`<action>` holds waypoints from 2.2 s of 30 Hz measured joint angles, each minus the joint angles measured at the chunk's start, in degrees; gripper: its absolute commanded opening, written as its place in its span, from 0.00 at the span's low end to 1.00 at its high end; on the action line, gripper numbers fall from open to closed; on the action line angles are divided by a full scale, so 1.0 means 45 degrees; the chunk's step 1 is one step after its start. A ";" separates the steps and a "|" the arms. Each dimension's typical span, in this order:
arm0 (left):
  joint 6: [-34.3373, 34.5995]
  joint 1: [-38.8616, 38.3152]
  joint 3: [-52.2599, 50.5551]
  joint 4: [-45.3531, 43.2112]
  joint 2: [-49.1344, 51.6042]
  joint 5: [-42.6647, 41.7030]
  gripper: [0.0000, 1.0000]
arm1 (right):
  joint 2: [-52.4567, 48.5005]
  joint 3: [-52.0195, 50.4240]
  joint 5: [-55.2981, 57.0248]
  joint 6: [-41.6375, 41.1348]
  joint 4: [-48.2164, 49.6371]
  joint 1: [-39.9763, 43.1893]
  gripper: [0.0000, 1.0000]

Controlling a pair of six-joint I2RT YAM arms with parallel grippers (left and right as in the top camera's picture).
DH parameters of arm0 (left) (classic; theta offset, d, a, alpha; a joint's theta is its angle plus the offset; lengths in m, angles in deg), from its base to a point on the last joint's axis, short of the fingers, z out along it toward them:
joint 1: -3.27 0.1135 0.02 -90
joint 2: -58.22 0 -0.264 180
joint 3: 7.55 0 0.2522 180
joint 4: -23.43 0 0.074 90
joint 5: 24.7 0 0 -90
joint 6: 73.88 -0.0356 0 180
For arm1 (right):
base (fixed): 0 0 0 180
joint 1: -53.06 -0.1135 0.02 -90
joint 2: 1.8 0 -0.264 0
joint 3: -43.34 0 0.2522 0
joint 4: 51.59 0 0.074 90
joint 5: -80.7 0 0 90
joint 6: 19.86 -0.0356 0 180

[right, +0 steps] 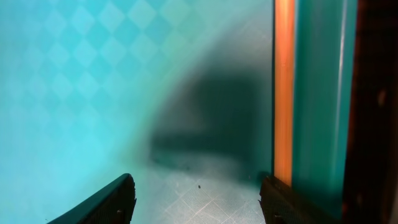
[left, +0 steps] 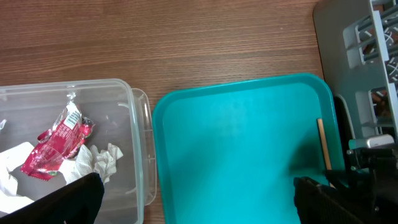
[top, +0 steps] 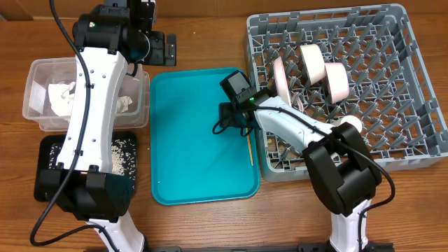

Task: Sort waste into correct bins and load items into the dishwasher
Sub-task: 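Move the right gripper left over the chopstick on the teal tray, then lower the right gripper and close it on the wooden chopstick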

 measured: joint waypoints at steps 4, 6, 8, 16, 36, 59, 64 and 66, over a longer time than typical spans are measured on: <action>0.0000 0.0000 0.0000 0.0000 0.0000 0.0000 1.00 | -0.0044 0.0000 -0.0049 0.0287 0.0029 0.0000 0.68; 0.0000 0.0000 0.0000 0.0000 0.0000 0.0000 1.00 | -0.0049 0.0000 -0.0034 0.0544 0.0068 -0.0058 0.69; 0.0000 0.0000 0.0000 0.0000 0.0000 0.0000 1.00 | -0.0049 0.0000 0.0034 0.0767 0.0058 -0.0136 0.68; 0.0000 0.0000 0.0000 0.0000 0.0000 0.0000 1.00 | -0.0097 0.0301 0.0981 0.1122 -0.0869 -0.0665 0.68; 0.0000 0.0000 0.0000 0.0000 0.0000 0.0000 1.00 | -0.0180 0.0597 0.2739 0.1234 -0.1365 -0.1151 0.69; 0.0000 0.0000 0.0000 0.0000 0.0000 0.0000 1.00 | -0.0573 0.0704 0.3225 0.0971 -0.1093 -0.1171 0.64; 0.0000 0.0000 0.0000 0.0005 0.0000 0.0000 1.00 | -0.0573 0.0714 0.2458 0.0928 -0.1069 -0.1200 0.65; 0.0000 0.0000 0.0000 0.0005 0.0000 0.0000 1.00 | -0.0573 0.0714 0.2244 0.0928 -0.1054 -0.1209 0.65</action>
